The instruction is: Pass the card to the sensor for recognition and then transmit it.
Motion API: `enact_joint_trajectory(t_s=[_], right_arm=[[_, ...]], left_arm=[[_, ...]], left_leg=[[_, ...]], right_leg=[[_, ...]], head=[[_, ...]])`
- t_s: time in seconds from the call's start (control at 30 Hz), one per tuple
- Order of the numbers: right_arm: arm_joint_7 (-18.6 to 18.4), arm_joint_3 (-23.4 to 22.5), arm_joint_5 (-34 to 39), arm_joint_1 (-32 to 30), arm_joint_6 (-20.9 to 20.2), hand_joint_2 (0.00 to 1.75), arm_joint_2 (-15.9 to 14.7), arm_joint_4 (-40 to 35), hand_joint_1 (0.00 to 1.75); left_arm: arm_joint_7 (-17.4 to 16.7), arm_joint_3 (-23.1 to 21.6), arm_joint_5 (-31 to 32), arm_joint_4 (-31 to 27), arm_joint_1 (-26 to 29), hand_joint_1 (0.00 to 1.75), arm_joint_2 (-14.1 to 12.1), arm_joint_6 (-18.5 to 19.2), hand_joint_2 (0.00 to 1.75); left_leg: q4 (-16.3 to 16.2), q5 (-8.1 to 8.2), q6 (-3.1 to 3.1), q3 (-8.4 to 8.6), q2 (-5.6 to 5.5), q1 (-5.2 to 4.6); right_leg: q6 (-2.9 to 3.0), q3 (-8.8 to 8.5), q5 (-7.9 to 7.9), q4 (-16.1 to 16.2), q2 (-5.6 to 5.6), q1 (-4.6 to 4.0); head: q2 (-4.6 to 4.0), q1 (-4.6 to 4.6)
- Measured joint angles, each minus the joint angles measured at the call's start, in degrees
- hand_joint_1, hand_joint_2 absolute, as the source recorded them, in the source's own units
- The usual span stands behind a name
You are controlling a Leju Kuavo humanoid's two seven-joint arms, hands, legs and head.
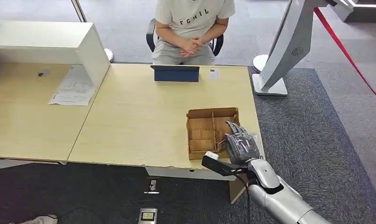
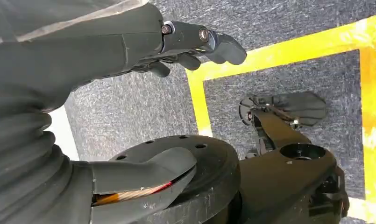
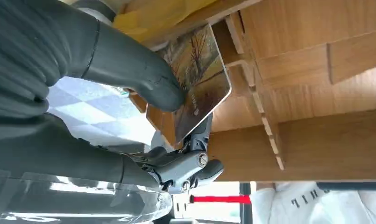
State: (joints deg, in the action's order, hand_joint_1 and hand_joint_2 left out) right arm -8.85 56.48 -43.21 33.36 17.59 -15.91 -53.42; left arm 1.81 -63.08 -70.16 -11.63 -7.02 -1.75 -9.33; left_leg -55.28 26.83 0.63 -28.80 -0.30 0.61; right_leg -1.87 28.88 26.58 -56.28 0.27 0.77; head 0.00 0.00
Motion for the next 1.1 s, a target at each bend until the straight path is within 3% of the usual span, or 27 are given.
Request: enact_joint_trajectory(t_s=[0.23, 0.47, 0.7, 0.87, 1.1], right_arm=[[1.1, -0.1, -4.4, 0.0, 3.7, 1.75, 0.2, -5.5, 1.75], [0.4, -0.4, -9.0, 0.9, 3.9, 1.75, 0.0, -14.2, 1.75], [0.6, -1.1, -8.8, 1.9, 3.9, 1.75, -0.2, -18.9, 1.75], [1.7, -1.6, -7.1, 4.7, 5.7, 1.75, 0.7, -16.8, 1.75], [2.9, -2.2, -6.9, 12.7, 7.2, 1.75, 3.9, -6.2, 1.75]], left_arm=[[0.5, -0.3, -0.1, 0.0, 0.0, 0.0, 0.0, 0.1, 1.75], [0.9, -0.4, 0.0, 0.0, 0.0, 0.0, 0.0, 0.5, 1.75], [1.0, -0.5, -0.2, 0.0, 0.0, 0.0, 0.0, 0.9, 1.75], [0.2, -1.1, 1.0, 0.0, -0.5, 0.0, 0.0, 1.2, 1.75], [-0.5, -2.1, 2.8, 0.0, -1.8, 0.0, 0.0, 2.1, 1.75]], left_leg=[[0.0, 0.0, 0.0, 0.01, 0.0, 0.0], [0.0, 0.0, 0.0, 0.02, 0.01, 0.0], [0.0, -0.01, 0.0, 0.02, 0.01, 0.0], [0.0, -0.01, 0.01, 0.01, 0.0, -0.01], [0.0, -0.08, 0.0, -0.01, -0.03, -0.01]], right_leg=[[0.0, 0.0, 0.0, 0.0, 0.0, 0.0], [0.0, -0.01, 0.0, 0.0, 0.0, 0.0], [0.0, -0.01, 0.0, 0.0, 0.0, 0.0], [0.0, -0.02, -0.01, 0.0, 0.0, 0.0], [0.06, -0.01, -0.05, -0.1, 0.0, 0.0]], head=[[0.0, 0.0], [0.0, 0.0], [0.0, 0.0], [0.0, -0.02], [0.0, 0.0]])
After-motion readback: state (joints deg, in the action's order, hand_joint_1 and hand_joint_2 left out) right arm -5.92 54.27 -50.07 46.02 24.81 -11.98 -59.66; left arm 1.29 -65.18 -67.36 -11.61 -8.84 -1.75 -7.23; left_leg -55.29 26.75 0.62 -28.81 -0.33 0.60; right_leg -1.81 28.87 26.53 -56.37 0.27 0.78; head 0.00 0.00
